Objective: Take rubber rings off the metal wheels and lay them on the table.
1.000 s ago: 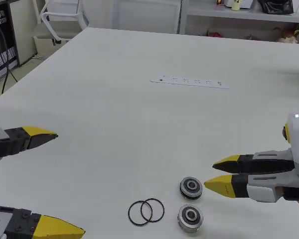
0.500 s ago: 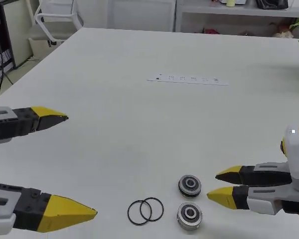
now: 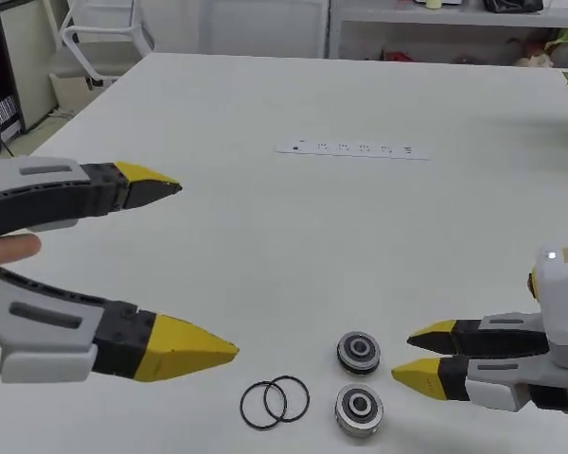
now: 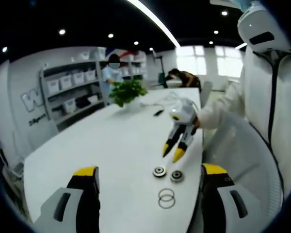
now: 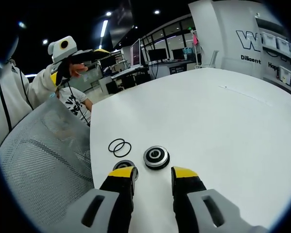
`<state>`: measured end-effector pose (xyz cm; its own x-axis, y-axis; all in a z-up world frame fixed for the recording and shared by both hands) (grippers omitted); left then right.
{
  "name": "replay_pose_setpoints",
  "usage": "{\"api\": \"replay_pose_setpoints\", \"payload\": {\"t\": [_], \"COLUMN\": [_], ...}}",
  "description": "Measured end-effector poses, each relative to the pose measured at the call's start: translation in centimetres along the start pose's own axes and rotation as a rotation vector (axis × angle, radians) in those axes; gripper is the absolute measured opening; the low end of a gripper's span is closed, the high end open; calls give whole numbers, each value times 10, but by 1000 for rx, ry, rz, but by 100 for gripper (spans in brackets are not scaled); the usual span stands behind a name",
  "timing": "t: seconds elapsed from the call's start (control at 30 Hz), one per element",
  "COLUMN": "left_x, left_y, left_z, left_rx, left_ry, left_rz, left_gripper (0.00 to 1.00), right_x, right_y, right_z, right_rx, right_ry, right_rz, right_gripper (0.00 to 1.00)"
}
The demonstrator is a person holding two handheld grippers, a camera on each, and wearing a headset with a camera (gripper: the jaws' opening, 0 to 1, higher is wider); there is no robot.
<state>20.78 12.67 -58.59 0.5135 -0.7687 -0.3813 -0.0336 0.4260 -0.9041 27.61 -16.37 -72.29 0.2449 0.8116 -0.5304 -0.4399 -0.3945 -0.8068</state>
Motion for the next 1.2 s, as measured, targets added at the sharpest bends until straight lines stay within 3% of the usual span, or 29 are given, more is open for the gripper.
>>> {"api": "replay_pose_setpoints", "payload": {"t": [0.4, 0.5, 0.6, 0.8, 1.03, 1.2], "left_x": [44, 57, 70, 92, 111, 126], "left_y": [-15, -17, -17, -13, 1, 15], "left_z": [1, 1, -1, -4, -1, 0], "left_rx": [55, 30, 12, -16, -17, -17], "left_ry": [94, 114, 134, 157, 160, 174], "left_rz": [-29, -72, -80, -106, -116, -80], "left_gripper": [78, 74, 69, 64, 54, 49], "right_x": [3, 4, 5, 8, 12, 15], "right_y": [0, 1, 1, 3, 4, 5], "right_z": [-1, -2, -2, -3, -6, -6], "right_rx": [6, 7, 3, 19, 21, 20], "right_ry": [3, 2, 3, 0, -2, -6], "right_rz": [-10, -10, -9, -17, -16, -13], "right_gripper": [25, 25, 25, 23, 23, 23]}}
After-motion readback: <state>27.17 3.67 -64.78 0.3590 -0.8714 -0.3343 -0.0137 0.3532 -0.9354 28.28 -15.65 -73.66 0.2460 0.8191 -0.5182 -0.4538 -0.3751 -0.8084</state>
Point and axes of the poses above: the centre of the closed fingertips' face, and the gripper's own axes: x roughly forward along the fingers, z roughly to its left, y roughly out of its underside, the point moved 10 cm from there along -x, roughly backward along the fingers, and after that the axes turned 4 degrees about x, right-handed, at the moved point
